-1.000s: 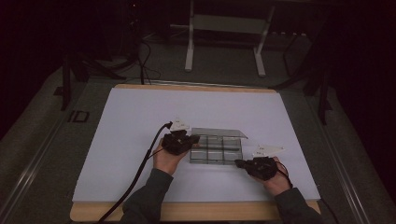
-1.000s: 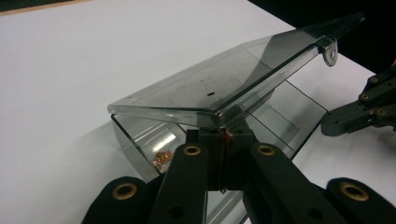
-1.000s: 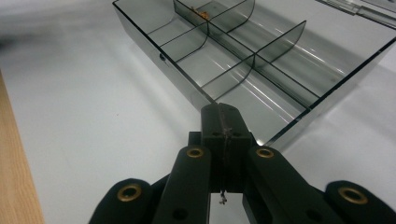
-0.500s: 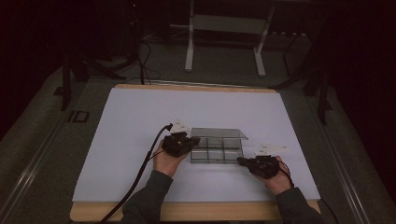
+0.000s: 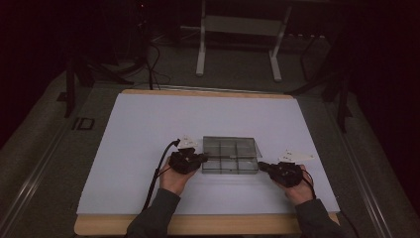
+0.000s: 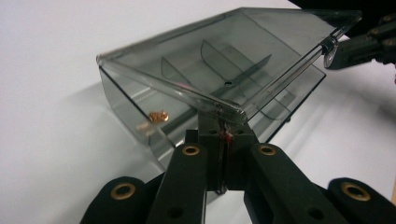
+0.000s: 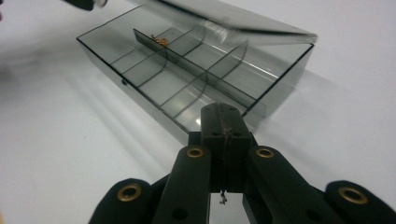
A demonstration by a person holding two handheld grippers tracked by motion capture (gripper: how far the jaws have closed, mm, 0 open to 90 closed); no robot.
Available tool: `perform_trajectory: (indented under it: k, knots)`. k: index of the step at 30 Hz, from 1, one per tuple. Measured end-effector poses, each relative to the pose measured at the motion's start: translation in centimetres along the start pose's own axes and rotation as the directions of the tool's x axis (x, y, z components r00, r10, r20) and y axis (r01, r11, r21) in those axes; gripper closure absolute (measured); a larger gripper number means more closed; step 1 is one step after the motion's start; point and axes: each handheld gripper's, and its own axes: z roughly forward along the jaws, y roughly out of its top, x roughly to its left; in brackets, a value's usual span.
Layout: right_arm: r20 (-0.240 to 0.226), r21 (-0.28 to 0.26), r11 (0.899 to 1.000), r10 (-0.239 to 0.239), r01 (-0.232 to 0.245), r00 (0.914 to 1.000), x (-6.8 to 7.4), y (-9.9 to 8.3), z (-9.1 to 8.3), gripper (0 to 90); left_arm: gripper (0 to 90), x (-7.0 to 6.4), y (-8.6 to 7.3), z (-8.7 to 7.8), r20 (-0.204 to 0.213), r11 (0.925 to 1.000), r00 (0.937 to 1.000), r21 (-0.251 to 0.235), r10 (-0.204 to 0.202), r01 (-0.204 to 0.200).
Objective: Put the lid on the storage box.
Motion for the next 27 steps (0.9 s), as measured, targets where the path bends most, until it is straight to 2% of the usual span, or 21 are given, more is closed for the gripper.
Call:
perform_trajectory:
  k: [7,16,21,27]
  knots:
    - [0.038,-0.007,1.0,0.019,-0.018,0.9991,-0.3,-0.1,-0.1,90.0,88.6,0.1,-1.0,0.1,-0.003,0.9997,1.0,0.025,-0.004,0.004]
    - [0.049,-0.029,0.999,0.034,-0.033,0.9982,-0.5,-0.1,-0.3,90.0,88.5,-0.2,-1.9,0.2,0.006,0.9992,0.9999,0.04,-0.009,0.009]
    - [0.052,-0.036,0.998,0.046,-0.045,0.9976,-0.6,-0.1,-0.4,90.0,88.3,-0.5,-2.1,0.1,0.015,0.9991,0.9999,0.042,0.007,-0.008]
    - [0.052,-0.045,0.998,0.048,-0.046,0.9975,-0.6,-0.1,-0.4,90.0,87.9,-0.5,-2.2,-0.2,0.014,0.9992,0.9999,0.039,0.008,-0.008]
